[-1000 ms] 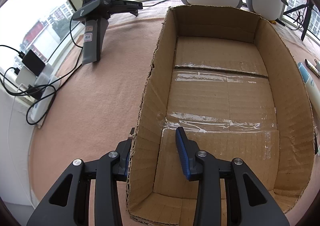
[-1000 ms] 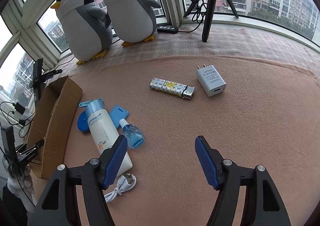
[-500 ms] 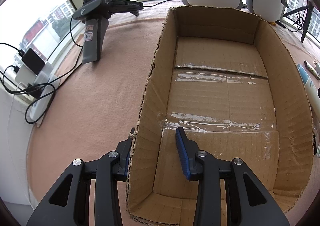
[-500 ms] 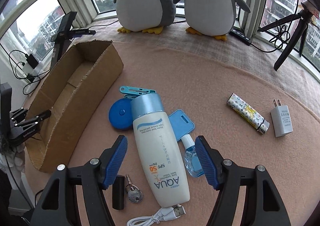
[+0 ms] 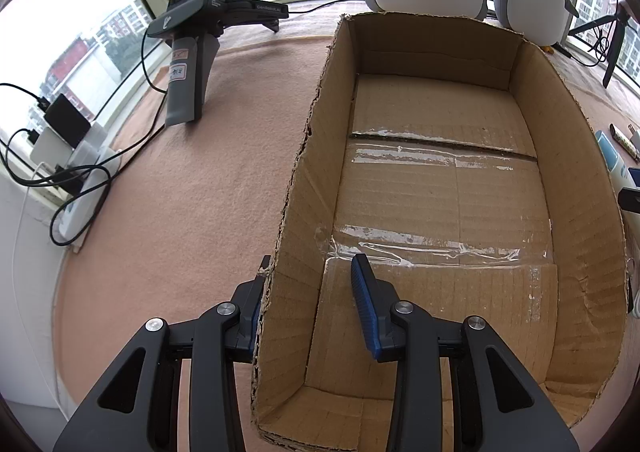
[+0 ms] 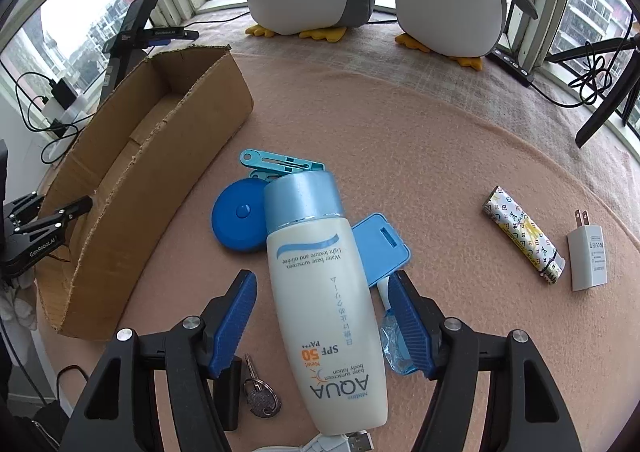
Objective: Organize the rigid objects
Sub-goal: 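Lower the right gripper around the sunscreen bottle and close it, then carry the sunscreen bottle with the right gripper into the cardboard box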
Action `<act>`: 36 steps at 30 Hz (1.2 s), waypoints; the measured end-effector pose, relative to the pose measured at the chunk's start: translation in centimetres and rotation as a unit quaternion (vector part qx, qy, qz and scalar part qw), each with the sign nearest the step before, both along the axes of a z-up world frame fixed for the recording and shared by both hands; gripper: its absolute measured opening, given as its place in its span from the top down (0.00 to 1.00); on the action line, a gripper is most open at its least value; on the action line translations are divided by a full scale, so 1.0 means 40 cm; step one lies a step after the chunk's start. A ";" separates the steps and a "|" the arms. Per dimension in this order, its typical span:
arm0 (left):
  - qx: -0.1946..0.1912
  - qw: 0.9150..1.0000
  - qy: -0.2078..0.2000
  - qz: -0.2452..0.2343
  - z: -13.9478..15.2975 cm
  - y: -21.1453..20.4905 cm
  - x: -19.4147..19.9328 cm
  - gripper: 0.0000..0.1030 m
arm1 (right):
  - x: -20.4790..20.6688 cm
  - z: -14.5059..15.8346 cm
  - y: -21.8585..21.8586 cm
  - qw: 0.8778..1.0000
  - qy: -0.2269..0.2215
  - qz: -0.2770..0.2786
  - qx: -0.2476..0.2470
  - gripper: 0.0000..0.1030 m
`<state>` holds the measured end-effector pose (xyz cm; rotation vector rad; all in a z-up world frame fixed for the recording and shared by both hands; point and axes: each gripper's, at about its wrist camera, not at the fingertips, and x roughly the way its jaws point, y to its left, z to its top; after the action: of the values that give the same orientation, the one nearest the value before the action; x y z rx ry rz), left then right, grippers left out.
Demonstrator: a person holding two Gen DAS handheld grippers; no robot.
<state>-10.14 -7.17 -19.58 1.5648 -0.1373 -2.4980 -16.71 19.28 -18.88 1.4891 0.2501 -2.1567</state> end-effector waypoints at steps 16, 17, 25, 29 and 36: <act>0.004 1.000 0.003 0.002 0.001 -0.001 0.002 0.65 | 0.016 -0.011 -0.011 1.000 0.002 -0.005 0.013 0.57; 0.005 1.000 0.003 0.002 0.001 -0.002 0.002 0.65 | 0.018 -0.009 -0.011 1.000 0.004 -0.007 0.011 0.57; 0.007 1.000 0.004 0.003 0.002 -0.005 0.004 0.65 | 0.025 0.013 0.000 1.000 0.009 -0.025 -0.011 0.58; 0.008 1.000 0.004 0.003 0.002 -0.005 0.003 0.65 | 0.020 0.010 0.015 0.999 -0.009 -0.040 -0.034 0.58; 0.008 1.000 0.005 0.003 0.002 -0.006 0.005 0.65 | 0.027 0.048 0.021 0.998 0.010 -0.053 -0.040 0.58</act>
<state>-9.96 -7.42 -19.52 1.5571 -0.1102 -2.5074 -15.63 20.14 -16.94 1.4653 0.0913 -2.2390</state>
